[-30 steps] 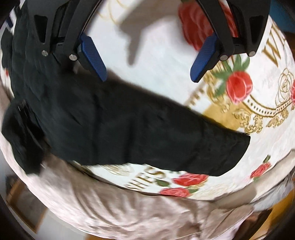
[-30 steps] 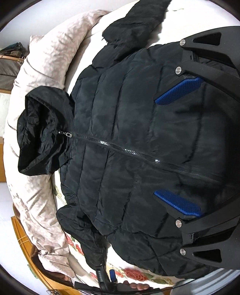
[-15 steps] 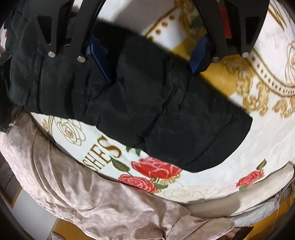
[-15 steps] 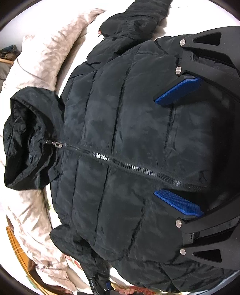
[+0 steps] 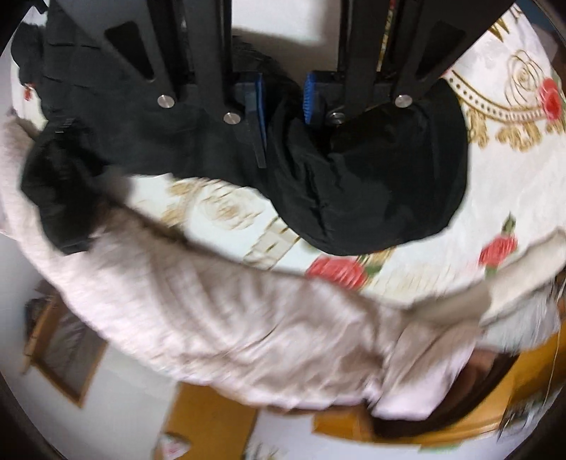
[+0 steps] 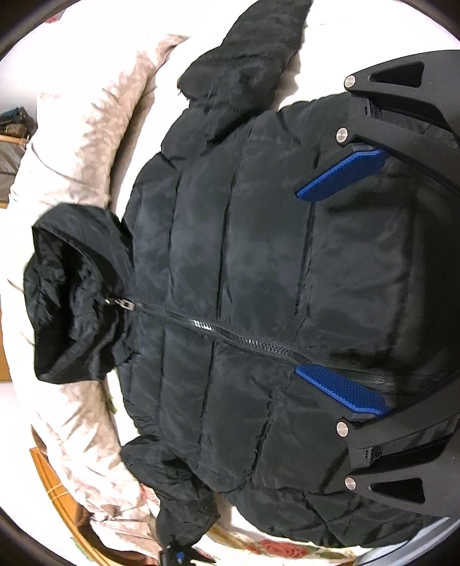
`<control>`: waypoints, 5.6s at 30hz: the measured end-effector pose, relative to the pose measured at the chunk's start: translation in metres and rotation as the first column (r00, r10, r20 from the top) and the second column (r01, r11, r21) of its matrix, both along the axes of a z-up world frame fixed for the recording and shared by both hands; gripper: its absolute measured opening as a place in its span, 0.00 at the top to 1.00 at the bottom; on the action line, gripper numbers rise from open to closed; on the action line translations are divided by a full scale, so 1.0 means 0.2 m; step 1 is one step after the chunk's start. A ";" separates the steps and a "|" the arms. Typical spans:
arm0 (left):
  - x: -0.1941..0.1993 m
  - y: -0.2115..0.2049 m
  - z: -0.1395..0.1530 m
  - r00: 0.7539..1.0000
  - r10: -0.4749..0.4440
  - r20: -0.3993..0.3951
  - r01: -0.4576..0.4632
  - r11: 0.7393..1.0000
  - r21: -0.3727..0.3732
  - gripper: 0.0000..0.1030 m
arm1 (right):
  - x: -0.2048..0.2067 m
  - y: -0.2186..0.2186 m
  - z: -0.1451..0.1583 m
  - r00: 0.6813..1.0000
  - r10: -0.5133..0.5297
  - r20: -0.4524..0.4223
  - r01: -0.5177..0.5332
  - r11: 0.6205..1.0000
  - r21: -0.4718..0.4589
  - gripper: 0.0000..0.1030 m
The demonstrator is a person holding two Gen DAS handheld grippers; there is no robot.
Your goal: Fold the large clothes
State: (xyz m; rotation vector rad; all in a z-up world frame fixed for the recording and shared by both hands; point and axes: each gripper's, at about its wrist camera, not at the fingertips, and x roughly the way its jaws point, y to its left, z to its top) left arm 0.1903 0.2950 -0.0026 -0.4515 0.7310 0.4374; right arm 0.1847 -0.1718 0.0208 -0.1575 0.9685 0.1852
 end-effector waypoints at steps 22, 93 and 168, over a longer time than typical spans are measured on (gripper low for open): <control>0.46 -1.53 0.37 0.792 -0.605 0.084 0.606 0.795 0.014 0.84 | -0.19 -0.61 0.11 0.977 -0.211 0.028 0.207 0.973 0.106 0.09; 0.03 -1.31 0.05 0.878 -0.471 -0.079 0.477 0.875 0.079 0.18 | 0.02 -0.55 0.16 0.977 -0.211 0.023 0.207 0.973 0.100 0.47; 0.44 -1.74 0.05 0.820 -0.565 -0.091 0.571 0.817 0.073 0.17 | 0.24 -1.63 0.57 0.773 -0.610 0.173 0.492 0.750 0.441 0.88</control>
